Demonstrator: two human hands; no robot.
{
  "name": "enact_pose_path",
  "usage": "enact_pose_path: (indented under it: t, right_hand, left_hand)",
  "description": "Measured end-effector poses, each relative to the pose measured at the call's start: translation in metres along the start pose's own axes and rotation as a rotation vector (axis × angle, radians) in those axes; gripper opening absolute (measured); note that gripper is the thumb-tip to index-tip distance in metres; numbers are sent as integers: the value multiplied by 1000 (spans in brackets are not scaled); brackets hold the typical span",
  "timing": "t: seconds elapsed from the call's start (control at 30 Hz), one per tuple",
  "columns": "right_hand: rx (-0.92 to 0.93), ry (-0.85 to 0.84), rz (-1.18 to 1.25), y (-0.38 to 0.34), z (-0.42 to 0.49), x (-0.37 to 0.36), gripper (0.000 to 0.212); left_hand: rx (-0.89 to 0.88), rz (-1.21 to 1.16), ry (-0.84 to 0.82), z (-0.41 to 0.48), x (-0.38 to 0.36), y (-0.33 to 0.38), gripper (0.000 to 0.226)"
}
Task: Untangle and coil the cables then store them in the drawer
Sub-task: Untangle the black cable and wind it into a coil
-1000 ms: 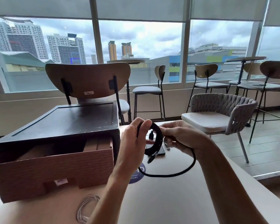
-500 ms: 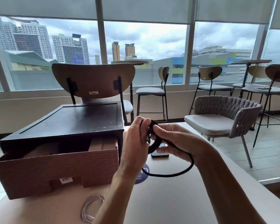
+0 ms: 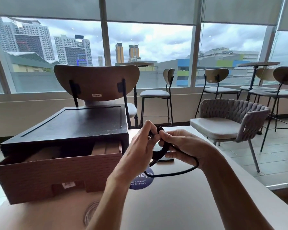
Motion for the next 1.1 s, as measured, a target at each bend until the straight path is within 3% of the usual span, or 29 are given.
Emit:
enact_pose_path:
  t: [0.1,0.23,0.33,0.5,0.67,0.8,0.93,1.03,1.1]
  right_hand:
    - [18,-20,99,-2,-2,2,37]
    - [61,-100,429,-1,-1,-8,58]
    - [124,-206,645,-6,4,-31,54]
    - [193,-200,568,-10,4,-45,64]
    - [195,-302,817,-3,15,-66,63]
    - [238,-395,774,-12,12,-78,46]
    - [249,-200,503,-23,7,-56,35]
    - [147,14,314,-17,18,-39,32]
    - [144,16,272,-16,20,-39,28]
  left_hand:
    - [-7,-16,157,0,3,5,11]
    - [43,-62,365,-2,17,-2,12]
    - [86,-77,582,-8,32,-5,11]
    - [105,-141,770,-16,46,-4,9]
    - [124,-117,894,-18,56,2,9]
    - [94,-108,892,-19,61,1,8]
    - [10,-33,698,-9,50,4,9]
    - [-18,65,570,-5,39,6,11]
    - [-12,134,545,-5,39,5,11]
Point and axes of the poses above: each hand's wrist, its own z-axis towards the middle knuckle, its own x-axis out of the back of the hand, y = z × x, the point moved 8 cm from there along z, towards the middle knuckle, and after that the axes turned 5 degrees about -z, right-handed, at the moved point
